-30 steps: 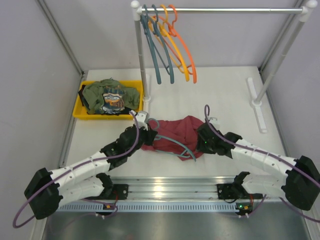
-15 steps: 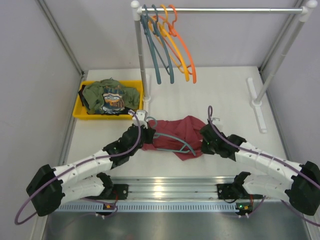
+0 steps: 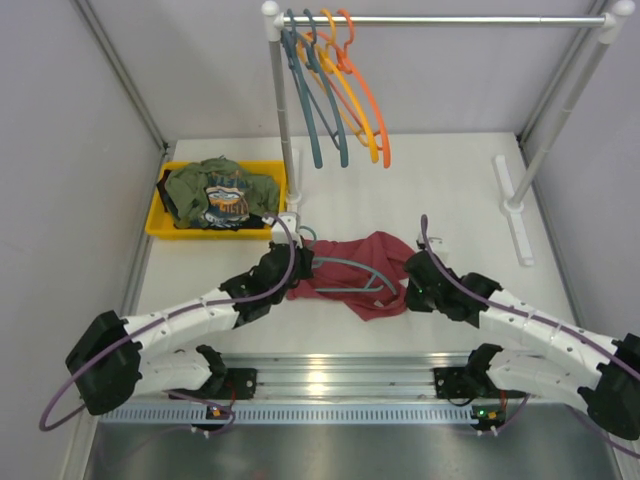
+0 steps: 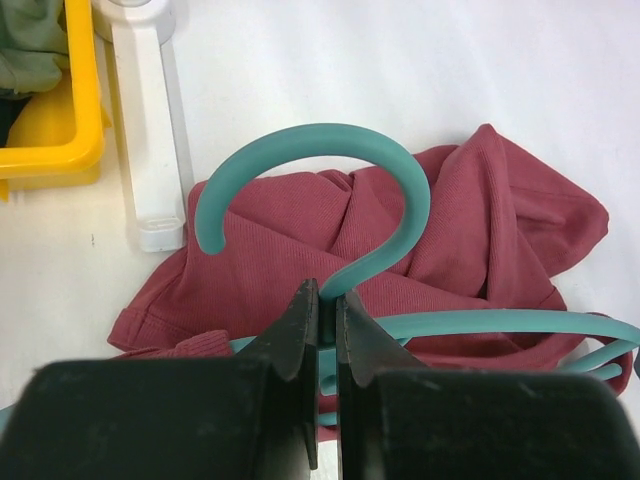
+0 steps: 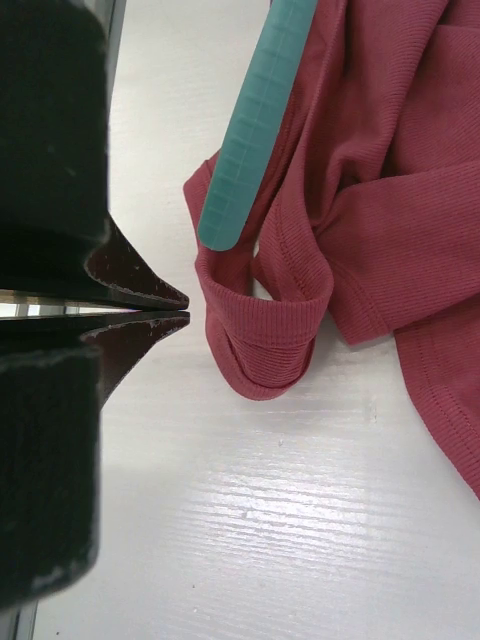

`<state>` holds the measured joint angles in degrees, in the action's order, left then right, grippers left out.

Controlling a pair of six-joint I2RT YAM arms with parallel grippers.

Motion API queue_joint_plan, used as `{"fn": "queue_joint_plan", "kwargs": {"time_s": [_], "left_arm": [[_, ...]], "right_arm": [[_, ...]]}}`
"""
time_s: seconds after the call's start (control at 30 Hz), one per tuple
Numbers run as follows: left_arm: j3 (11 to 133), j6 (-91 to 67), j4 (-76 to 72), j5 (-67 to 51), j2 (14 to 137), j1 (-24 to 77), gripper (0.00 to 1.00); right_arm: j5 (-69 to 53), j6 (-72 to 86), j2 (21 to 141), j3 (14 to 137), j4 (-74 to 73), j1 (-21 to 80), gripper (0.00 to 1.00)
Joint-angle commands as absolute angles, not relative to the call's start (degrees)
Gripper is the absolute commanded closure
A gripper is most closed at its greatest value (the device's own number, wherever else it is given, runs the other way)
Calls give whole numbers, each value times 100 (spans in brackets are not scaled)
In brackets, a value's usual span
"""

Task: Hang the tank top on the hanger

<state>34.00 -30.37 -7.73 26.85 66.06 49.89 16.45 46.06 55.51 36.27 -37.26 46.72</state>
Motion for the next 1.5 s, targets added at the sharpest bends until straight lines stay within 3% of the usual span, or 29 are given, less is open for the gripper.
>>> {"fn": "queue_joint_plan", "kwargs": {"time_s": [0.0, 0.13, 0.37, 0.7, 0.77, 0.93, 1.03, 1.1, 1.47], "left_arm": [[3630, -3111, -870, 2856, 6653, 5054, 100], [3560, -3164, -853, 2953, 6688, 5080, 100], [3612, -3173, -835, 3058, 6917, 5115, 100], [3568, -3182, -923, 3146, 7031, 5221, 100], [3586, -3173, -940, 3173, 7049, 5247, 100], [3586, -3173, -975, 3287, 7119, 5335, 100], [3612, -3164, -984, 3427, 7145, 5405, 100], [3621, -3147, -993, 3515, 7137, 5458, 100], [3832, -2988, -1011, 3893, 7146, 5783, 100]], "right_arm": [[1802, 4562, 5511, 3814, -3771, 4764, 100], [1819, 4535, 5634, 3964, -3762, 4764, 100], [1872, 4553, 5871, 4069, -3718, 4764, 74], [1969, 4491, 6468, 4271, -3463, 4764, 61], [1960, 4491, 6556, 4271, -3393, 4764, 62], [2074, 4482, 6829, 4298, -3428, 4790, 76], [2109, 4456, 6829, 4341, -3498, 4816, 93], [2118, 4447, 6768, 4403, -3594, 4851, 99], [1978, 4289, 6855, 5422, -3955, 5229, 100]]}}
